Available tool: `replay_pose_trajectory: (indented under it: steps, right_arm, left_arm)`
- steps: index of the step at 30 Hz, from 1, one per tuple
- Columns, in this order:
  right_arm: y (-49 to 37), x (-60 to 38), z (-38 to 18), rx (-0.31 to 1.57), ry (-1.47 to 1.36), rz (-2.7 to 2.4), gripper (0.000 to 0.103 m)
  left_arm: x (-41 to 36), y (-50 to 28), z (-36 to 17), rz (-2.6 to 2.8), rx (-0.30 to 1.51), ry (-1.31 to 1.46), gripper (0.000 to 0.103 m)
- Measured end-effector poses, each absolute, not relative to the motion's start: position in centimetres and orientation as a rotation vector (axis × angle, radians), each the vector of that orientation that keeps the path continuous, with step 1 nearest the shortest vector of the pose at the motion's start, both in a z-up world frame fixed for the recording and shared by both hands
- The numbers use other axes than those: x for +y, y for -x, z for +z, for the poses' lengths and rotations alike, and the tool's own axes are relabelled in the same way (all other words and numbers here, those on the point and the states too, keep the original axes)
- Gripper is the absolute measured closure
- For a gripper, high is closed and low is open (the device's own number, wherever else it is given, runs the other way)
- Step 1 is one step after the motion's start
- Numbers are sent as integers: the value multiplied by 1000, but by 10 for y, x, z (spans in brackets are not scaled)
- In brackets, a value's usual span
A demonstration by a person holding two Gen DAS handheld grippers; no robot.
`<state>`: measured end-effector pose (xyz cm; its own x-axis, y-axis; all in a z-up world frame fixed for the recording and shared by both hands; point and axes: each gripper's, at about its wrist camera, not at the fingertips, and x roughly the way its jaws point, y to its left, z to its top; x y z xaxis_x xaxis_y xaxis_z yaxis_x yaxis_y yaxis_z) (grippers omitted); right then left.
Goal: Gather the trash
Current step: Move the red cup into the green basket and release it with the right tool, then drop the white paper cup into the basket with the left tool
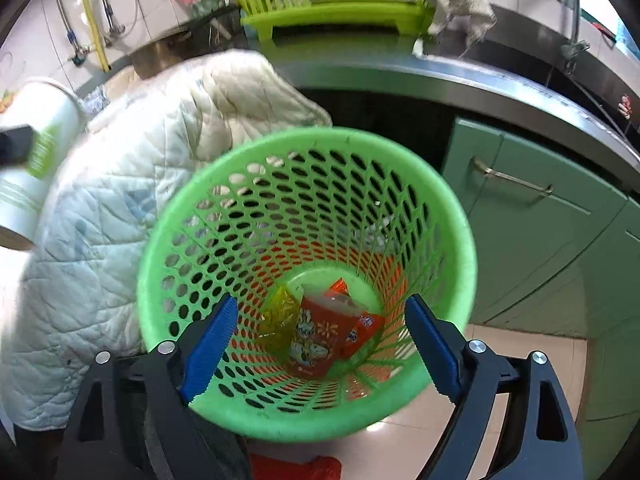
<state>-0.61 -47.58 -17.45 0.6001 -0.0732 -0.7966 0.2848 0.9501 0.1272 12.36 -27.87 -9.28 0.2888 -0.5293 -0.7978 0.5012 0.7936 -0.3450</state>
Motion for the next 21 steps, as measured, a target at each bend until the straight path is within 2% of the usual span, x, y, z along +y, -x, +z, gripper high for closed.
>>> replay_pose_trajectory:
  steps: [15,19,21]
  right_arm:
    - [54,-484,-132,761,-308,-231,17]
    - [59,-485,-128,748,-315,-231,17]
    - [59,-484,-127,747,-315,-229,17]
  left_arm:
    - [-338,-131,-159,-695,1219,-59,35]
    - [-338,-133,-170,-690,1245,-46,27]
    - [-336,-133,-171,-685,1248,-44,27]
